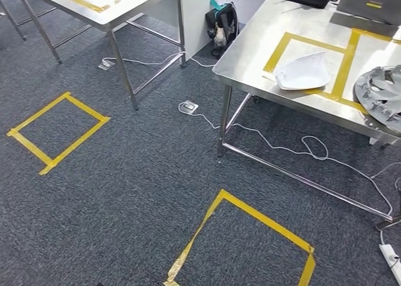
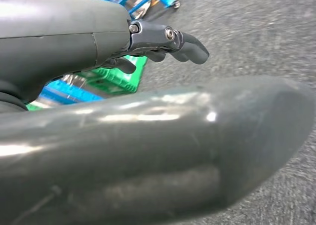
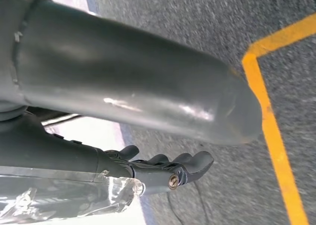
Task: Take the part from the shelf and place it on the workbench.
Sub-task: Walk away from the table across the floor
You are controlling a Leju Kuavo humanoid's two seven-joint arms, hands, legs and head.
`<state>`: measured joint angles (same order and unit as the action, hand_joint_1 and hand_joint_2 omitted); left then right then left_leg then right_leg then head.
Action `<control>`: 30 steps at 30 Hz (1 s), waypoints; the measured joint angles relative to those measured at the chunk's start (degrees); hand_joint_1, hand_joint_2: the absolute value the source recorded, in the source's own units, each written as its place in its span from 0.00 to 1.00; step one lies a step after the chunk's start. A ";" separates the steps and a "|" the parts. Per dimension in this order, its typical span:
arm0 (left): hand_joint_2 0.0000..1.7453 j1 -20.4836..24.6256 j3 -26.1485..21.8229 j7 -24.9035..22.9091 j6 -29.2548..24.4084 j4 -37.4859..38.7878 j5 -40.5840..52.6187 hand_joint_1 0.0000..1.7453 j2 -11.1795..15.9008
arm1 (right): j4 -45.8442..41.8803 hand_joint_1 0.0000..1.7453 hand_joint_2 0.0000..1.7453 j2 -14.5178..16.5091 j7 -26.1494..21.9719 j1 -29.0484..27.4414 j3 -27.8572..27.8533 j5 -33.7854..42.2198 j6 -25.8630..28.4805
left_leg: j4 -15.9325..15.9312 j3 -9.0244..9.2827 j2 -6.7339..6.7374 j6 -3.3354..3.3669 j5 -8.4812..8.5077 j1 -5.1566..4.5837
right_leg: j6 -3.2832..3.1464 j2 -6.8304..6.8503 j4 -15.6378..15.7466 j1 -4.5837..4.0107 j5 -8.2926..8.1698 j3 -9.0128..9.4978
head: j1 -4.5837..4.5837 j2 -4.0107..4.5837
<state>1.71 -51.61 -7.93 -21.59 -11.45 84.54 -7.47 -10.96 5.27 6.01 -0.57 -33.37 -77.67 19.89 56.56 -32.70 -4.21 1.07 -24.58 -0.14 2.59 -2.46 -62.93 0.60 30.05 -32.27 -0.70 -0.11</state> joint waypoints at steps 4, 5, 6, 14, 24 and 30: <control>0.00 0.07 -0.43 0.30 -0.08 0.00 -0.05 0.00 0.64 | 0.08 0.00 0.00 0.15 -0.09 -0.03 -0.29 0.39 -0.09 | 0.22 -1.11 -2.53 -1.41 0.77 0.24 | -0.37 -2.44 4.92 0.28 -1.26 2.37 | 0.10 0.00; 0.00 -0.02 -0.50 0.32 0.04 0.01 -0.11 0.00 0.75 | 0.08 0.00 0.00 0.16 -0.38 -0.04 -0.44 0.78 -0.07 | 0.30 -1.34 -2.53 -1.76 0.79 0.32 | -0.73 -1.69 5.04 0.24 -1.46 2.38 | 0.09 0.00; 0.00 -0.11 -0.58 0.37 0.35 0.01 -0.28 0.00 0.87 | 0.08 0.00 0.00 0.17 -0.93 -0.05 -0.72 1.29 -0.02 | 0.94 -1.77 -1.75 -2.05 0.28 0.32 | -1.10 -0.97 5.21 0.21 -1.67 2.42 | 0.23 0.00; 0.00 0.29 -6.17 1.53 8.36 0.00 -9.67 0.00 4.07 | 0.08 0.00 0.00 0.20 -3.21 0.42 -1.77 1.03 -3.71 | 11.33 -5.77 4.11 -2.87 -3.43 0.26 | -2.04 5.18 5.60 -0.14 -1.85 2.48 | 0.67 0.00; 0.00 2.28 -19.92 2.98 16.13 -0.07 -22.32 0.00 5.52 | 0.07 0.00 0.00 0.20 -6.73 2.39 -5.35 5.02 -8.03 | 0.01 -0.30 4.58 -0.03 -0.14 0.08 | 0.05 3.84 -3.42 -0.56 4.03 -1.17 | -0.16 0.00; 0.00 2.91 -21.50 6.95 15.32 -0.07 -21.68 0.00 5.09 | 0.08 0.00 0.00 0.06 -6.98 2.49 -5.83 3.92 -8.17 | 0.09 -0.19 0.32 0.06 0.04 0.00 | -0.18 1.02 -2.73 -0.39 0.48 -1.87 | -0.34 0.00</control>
<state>4.63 -73.11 -0.98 -6.27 -11.52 62.87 -2.38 -10.88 5.33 -0.97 1.92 -39.20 -73.75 11.72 56.66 -32.89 -3.89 1.13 -24.54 -0.14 2.40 -1.44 -65.65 0.20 30.53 -34.15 -1.04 -0.11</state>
